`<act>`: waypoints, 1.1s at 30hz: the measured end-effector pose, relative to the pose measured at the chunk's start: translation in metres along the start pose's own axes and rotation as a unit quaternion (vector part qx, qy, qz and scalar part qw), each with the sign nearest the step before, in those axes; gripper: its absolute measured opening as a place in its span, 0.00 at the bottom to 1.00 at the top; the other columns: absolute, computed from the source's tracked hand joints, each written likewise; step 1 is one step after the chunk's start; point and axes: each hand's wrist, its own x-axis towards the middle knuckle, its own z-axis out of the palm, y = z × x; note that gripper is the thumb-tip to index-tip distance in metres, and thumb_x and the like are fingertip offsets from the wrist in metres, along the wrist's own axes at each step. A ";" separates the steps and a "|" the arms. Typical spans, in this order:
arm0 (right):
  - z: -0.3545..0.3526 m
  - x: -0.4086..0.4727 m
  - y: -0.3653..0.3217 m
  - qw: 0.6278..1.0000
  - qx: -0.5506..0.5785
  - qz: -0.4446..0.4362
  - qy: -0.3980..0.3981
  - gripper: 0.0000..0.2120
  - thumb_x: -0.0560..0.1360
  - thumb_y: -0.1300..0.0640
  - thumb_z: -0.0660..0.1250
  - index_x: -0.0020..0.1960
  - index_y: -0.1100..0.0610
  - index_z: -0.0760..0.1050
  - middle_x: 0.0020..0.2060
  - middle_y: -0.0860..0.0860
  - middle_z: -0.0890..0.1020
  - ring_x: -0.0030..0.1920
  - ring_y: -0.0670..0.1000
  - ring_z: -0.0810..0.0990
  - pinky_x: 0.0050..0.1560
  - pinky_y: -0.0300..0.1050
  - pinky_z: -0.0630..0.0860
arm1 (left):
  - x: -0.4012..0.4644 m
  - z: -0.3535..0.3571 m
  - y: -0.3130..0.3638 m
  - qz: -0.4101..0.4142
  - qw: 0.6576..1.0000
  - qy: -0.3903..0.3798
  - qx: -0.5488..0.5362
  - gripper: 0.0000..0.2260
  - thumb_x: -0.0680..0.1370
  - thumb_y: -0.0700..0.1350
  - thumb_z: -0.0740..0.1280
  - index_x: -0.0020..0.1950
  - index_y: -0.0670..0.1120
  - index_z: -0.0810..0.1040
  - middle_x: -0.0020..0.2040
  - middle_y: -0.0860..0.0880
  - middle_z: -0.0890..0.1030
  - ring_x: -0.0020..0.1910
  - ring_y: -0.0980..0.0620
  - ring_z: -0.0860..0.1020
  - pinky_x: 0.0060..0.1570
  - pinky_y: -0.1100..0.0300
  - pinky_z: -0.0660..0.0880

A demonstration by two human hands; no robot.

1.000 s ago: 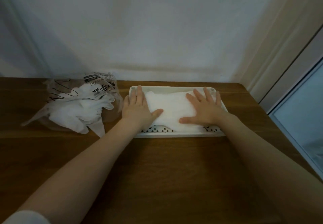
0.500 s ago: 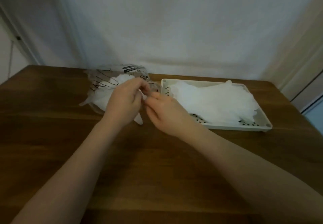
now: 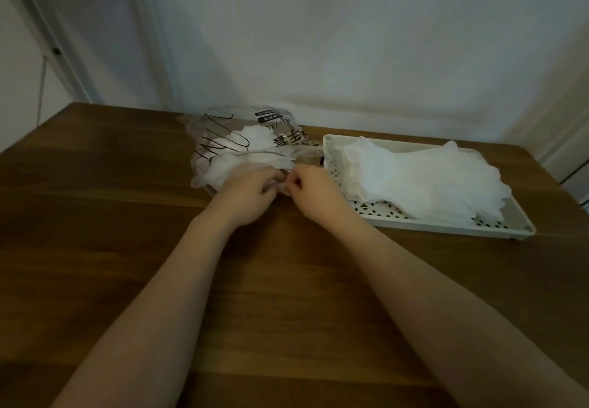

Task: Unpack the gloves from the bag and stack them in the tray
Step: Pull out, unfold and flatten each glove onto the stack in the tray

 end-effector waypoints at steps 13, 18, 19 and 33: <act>-0.023 -0.012 0.011 0.715 0.682 0.134 0.080 0.11 0.83 0.57 0.51 0.48 0.58 0.71 0.35 0.53 0.78 0.37 0.48 0.80 0.48 0.48 0.77 | 0.006 0.011 -0.014 -0.008 0.994 0.100 0.036 0.15 0.79 0.47 0.61 0.64 0.45 0.73 0.63 0.46 0.73 0.62 0.48 0.69 0.61 0.56 0.63; -0.045 -0.016 0.010 0.601 0.779 0.134 0.122 0.09 0.82 0.56 0.55 0.49 0.58 0.71 0.37 0.53 0.79 0.36 0.47 0.79 0.36 0.40 0.79 | -0.001 0.003 0.004 -0.040 0.996 0.061 -0.051 0.14 0.79 0.48 0.63 0.63 0.47 0.74 0.58 0.48 0.77 0.52 0.51 0.74 0.50 0.58 0.70; -0.051 -0.017 0.014 0.584 0.794 0.124 0.114 0.09 0.82 0.56 0.55 0.48 0.59 0.71 0.37 0.53 0.79 0.35 0.48 0.79 0.35 0.40 0.79 | -0.005 0.000 0.013 -0.019 0.995 0.046 -0.088 0.12 0.78 0.48 0.64 0.60 0.48 0.75 0.54 0.49 0.78 0.50 0.52 0.75 0.49 0.59 0.70; -0.115 -0.042 0.039 0.757 0.644 0.095 0.054 0.14 0.81 0.54 0.58 0.38 0.57 0.70 0.26 0.47 0.76 0.30 0.46 0.76 0.35 0.40 0.76 | -0.009 -0.009 0.118 -0.102 0.733 -0.060 -0.670 0.14 0.79 0.53 0.59 0.44 0.47 0.79 0.33 0.52 0.81 0.33 0.54 0.80 0.33 0.61 0.78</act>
